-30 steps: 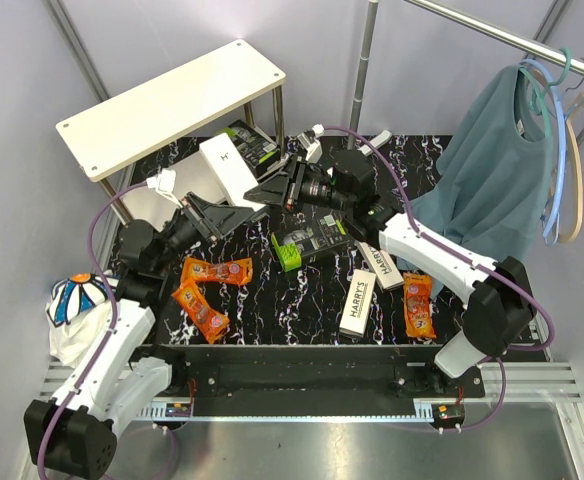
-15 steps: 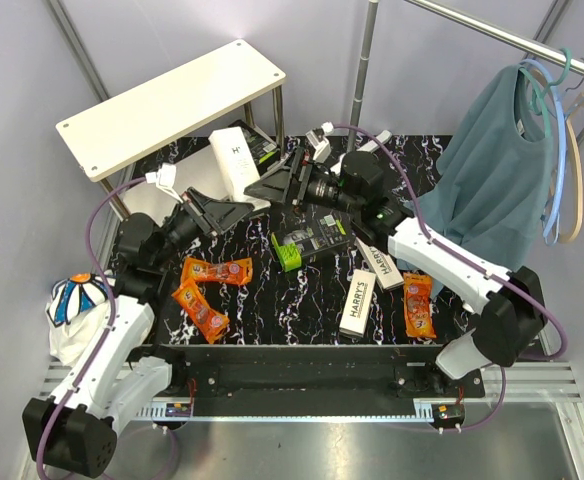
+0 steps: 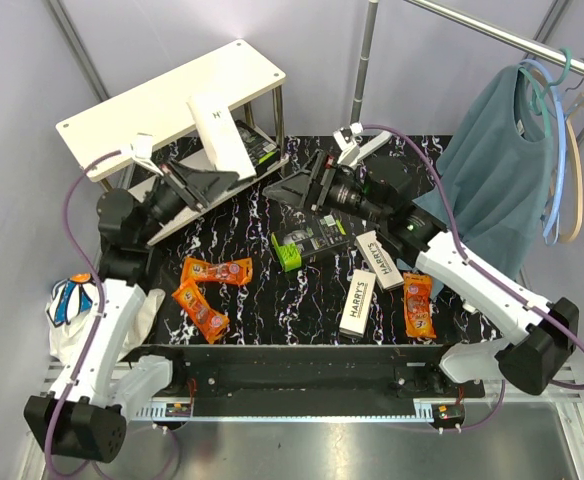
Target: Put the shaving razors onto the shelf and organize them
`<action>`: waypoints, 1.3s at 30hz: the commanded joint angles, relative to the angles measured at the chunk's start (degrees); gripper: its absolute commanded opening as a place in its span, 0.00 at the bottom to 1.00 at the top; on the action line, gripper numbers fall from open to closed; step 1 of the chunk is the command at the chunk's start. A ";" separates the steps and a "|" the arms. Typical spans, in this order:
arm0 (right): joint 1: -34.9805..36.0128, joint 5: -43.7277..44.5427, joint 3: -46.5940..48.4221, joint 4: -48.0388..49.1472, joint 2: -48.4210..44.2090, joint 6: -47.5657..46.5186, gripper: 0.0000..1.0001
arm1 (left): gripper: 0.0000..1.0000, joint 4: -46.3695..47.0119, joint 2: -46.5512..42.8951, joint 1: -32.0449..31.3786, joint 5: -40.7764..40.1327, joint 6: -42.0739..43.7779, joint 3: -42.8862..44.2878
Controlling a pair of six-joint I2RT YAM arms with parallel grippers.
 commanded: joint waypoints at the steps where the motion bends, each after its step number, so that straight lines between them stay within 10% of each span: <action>1: 0.30 1.65 -1.66 -3.12 -3.31 -2.64 1.00 | 0.05 3.63 3.62 5.65 3.91 -0.84 8.50; 19: 0.30 2.00 -9.49 -9.19 -7.36 -3.52 1.00 | 0.06 13.30 24.89 31.51 13.32 -19.38 26.62; 39: 0.21 1.48 -11.42 -7.43 -7.80 -2.47 1.00 | 0.31 -21.06 30.08 33.62 11.21 -3.14 37.34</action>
